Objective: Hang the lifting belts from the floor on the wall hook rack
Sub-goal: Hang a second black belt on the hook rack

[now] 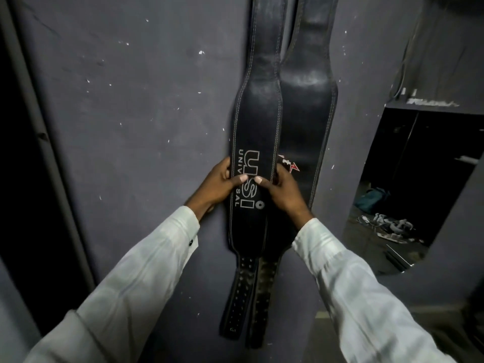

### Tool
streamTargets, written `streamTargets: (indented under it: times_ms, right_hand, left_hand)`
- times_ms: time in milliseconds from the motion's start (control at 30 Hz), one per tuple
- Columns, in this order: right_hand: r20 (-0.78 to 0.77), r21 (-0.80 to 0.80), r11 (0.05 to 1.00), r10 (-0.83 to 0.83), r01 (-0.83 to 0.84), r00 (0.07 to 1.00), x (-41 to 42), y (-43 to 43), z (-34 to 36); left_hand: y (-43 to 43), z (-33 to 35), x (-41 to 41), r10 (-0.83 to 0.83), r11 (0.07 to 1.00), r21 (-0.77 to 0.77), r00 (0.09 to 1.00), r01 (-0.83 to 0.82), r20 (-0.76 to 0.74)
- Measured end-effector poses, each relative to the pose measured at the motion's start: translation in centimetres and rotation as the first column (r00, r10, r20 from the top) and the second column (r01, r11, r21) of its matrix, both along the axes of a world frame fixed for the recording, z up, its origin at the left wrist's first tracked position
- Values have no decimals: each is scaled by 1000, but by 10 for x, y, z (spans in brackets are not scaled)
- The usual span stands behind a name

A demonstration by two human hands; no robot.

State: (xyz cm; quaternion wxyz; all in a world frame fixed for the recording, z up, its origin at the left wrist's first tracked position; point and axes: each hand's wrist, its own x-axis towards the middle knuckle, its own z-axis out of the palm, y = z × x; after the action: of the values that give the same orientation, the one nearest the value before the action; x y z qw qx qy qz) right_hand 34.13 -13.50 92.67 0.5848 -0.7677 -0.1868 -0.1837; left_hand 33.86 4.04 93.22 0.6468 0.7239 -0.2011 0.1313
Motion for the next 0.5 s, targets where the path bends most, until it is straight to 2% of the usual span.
streamTargets:
  times_ms: [133, 267, 333, 400, 500]
  right_hand:
    - [11, 86, 994, -62, 61, 998, 2, 0, -10]
    - [-31, 115, 993, 13, -9, 999, -4, -5, -26]
    - [-48, 57, 998, 18, -15, 999, -8, -6, -46]
    - [-53, 98, 995, 21, -16, 998, -9, -5, -60]
    - [-44, 172, 985, 22, -14, 999, -3, -7, -65]
  left_hand:
    - [-9, -9, 4, 85, 996, -33, 996, -84, 38]
    - [-2, -25, 5, -9, 998, -59, 1000, 8, -28]
    - [2, -43, 3, -47, 999, -6, 994, 47, -96]
    - [-1, -62, 1, -53, 996, 67, 987, 63, -149]
    - [-5, -74, 3, 65, 995, 75, 994, -58, -90]
